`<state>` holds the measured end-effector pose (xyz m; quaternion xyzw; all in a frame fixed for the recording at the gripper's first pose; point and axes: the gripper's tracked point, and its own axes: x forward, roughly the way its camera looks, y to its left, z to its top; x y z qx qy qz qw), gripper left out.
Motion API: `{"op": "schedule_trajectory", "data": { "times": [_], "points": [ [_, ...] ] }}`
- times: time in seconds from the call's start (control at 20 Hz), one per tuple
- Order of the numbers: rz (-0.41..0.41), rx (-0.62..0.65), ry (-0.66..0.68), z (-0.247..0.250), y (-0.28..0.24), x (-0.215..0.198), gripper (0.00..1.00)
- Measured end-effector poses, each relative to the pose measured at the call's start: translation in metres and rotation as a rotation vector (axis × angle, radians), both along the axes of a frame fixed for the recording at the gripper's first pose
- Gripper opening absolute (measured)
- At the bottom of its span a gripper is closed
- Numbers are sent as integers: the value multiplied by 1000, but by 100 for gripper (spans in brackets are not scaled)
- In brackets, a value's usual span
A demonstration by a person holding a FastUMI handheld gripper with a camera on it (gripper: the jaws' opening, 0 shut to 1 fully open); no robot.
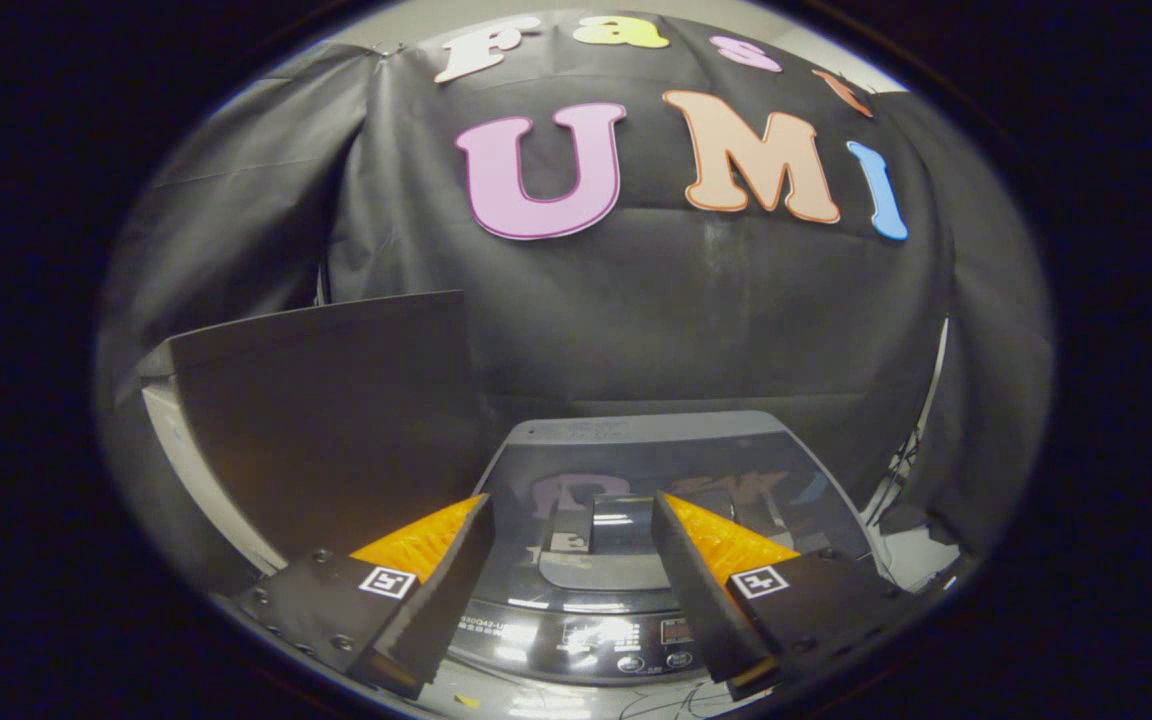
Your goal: Put the clothes into the washing machine and then close the washing machine lid.
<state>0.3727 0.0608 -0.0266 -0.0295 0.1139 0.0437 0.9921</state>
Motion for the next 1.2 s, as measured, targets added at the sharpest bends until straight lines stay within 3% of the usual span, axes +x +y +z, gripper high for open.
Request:
{"op": "schedule_trajectory", "data": {
  "times": [0.15, 0.4, 0.65, 0.95, 1.2],
  "points": [
    [-37, -24, -11, -1, -12, -19, 98],
    [0, 4, -63, 16, -8, -52, 98],
    [-99, 9, -126, 38, -41, -91, 98],
    [-63, -58, -145, 35, -54, -130, 97],
    [48, -69, -167, 45, -45, -161, 97]
  ]
}}
